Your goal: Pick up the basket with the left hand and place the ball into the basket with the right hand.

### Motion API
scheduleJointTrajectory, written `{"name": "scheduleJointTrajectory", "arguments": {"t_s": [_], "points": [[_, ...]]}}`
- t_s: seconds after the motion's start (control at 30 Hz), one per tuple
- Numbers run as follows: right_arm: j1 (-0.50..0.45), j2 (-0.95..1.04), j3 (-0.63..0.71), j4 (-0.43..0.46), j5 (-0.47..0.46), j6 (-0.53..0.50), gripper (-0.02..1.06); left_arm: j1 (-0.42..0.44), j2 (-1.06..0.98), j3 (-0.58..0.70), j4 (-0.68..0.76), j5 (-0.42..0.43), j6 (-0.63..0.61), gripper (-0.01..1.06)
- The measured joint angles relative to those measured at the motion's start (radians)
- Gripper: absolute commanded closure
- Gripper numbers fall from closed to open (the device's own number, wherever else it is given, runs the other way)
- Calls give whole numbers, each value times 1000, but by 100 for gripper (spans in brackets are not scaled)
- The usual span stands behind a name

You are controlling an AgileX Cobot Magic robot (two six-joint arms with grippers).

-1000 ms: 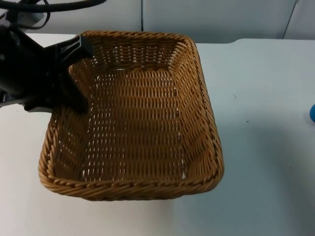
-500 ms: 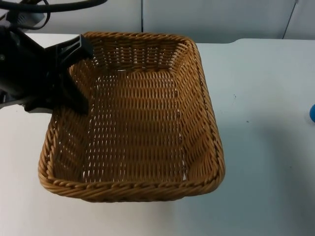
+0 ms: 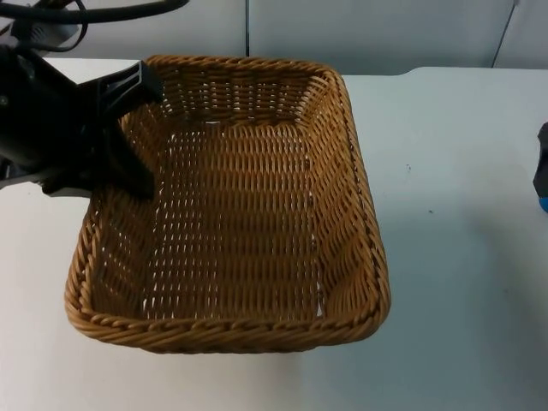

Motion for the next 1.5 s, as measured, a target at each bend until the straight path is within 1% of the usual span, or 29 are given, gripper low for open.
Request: {"name": "scheduleJointTrajectory", "arguments": {"t_s": [0.1, 0.33, 0.37, 0.4, 0.43, 0.47, 0.5, 0.57, 0.6, 0.8, 0.87, 0.93, 0.97, 1.0, 1.07, 1.1, 1.33, 1.43, 1.5], "points": [[-4, 24, 0, 0, -9, 0, 11, 0, 0, 0, 0, 0, 4, 105], [-4, 86, 0, 14, -91, -2, 12, 0, 0, 0, 0, 0, 4, 105], [-4, 93, 0, 14, -104, -2, 14, 0, 0, 0, 0, 0, 4, 105], [-4, 93, 0, 14, -104, -2, 18, 0, 0, 0, 0, 0, 4, 105], [-4, 97, 0, 14, -113, -2, 18, 0, 0, 0, 0, 0, 4, 105], [-4, 104, 0, 14, -123, -2, 23, 0, 0, 0, 0, 0, 4, 105], [-4, 106, 0, 14, -131, -2, 32, 0, 0, 0, 0, 0, 6, 105], [-4, 112, 0, 14, -144, 2, 39, 0, 0, 0, 0, 0, 6, 105], [-4, 112, 0, 14, -144, 2, 41, 0, 0, 0, 0, 0, 6, 105], [-4, 128, 0, 14, -162, 20, 46, 0, 0, 0, 0, 3, 6, 105], [-4, 131, 0, 14, -166, 29, 54, 0, 0, 0, 0, 6, 6, 105], [-4, 131, 0, 14, -171, 29, 68, 0, 0, 0, -2, 8, 6, 105], [-4, 131, 0, 14, -176, 31, 68, 0, 0, 0, -2, 8, 6, 105], [-4, 131, 0, 14, -181, 33, 79, 0, 0, 0, -2, 8, 6, 105], [-4, 131, 0, 14, -188, 33, 98, 0, 0, 0, -2, 8, 6, 105], [-4, 131, 0, 14, -188, 33, 105, 0, 0, 0, -2, 8, 6, 105], [-4, 118, 0, 14, -191, 33, 105, 0, 0, 0, -2, 8, 6, 105], [-4, 49, 0, 45, -158, 33, 105, 0, 0, 0, -2, 8, 6, 105], [-4, 16, 0, 51, -143, 33, 105, 0, 0, 0, -2, 8, 6, 105]]}}
